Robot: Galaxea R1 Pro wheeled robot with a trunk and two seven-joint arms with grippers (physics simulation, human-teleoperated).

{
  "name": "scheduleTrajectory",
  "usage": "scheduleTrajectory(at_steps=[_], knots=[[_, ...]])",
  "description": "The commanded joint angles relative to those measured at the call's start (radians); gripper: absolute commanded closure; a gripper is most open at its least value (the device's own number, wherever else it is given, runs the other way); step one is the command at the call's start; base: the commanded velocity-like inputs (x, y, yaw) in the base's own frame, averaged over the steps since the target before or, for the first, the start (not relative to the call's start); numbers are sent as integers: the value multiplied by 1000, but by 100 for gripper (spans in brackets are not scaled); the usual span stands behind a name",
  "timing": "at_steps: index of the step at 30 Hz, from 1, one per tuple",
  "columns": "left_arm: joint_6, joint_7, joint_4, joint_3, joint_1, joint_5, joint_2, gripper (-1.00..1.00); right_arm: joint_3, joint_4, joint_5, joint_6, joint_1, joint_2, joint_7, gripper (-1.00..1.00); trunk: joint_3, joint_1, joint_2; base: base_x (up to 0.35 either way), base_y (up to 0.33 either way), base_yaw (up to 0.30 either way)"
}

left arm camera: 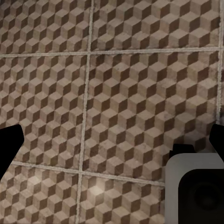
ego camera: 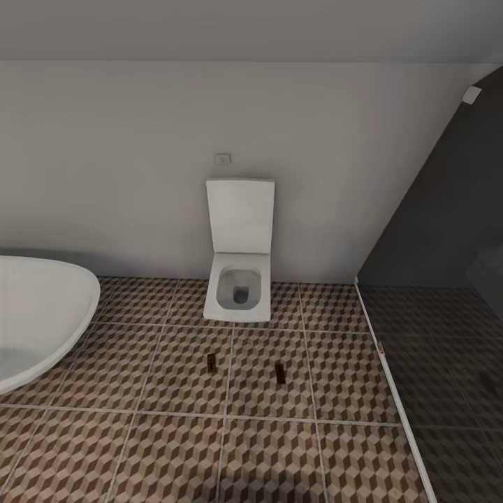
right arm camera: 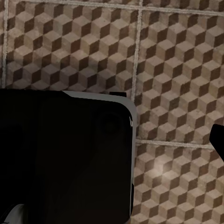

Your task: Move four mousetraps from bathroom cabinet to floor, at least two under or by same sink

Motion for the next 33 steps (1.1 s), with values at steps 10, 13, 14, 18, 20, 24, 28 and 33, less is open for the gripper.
scheduleTrajectory(at_steps=[10,13,14,18,20,24,28,33], knots=[[-4,4,3,-9,-1,3,-1,-100,3,0,-4,-3,-1,0,4,-100,-1,0,-2,0,0,0],[-4,4,3,-9,-1,3,-1,-100,3,1,-4,-3,-1,0,4,-100,-1,0,-2,0,0,0],[-4,4,3,-9,-1,3,-1,-100,3,1,-4,-3,-1,0,4,-100,-1,0,-2,0,0,0],[-4,4,3,-9,-1,3,0,-100,3,1,-4,-3,-1,0,4,-100,-1,0,-2,0,0,0],[-4,4,3,-9,-1,3,-1,-100,3,1,-4,-3,-1,0,4,-100,-1,0,-2,0,0,0],[-4,4,3,-9,-1,3,-1,-100,3,1,-4,-3,-1,0,4,-100,-1,0,-2,0,0,0],[-4,4,3,-9,-1,3,0,-100,3,1,-4,-3,-1,0,4,-100,-1,0,-2,0,0,0],[-4,4,3,-9,-1,3,-1,-100,3,1,-4,-3,-1,0,4,-100,-1,0,-2,0,0,0]])
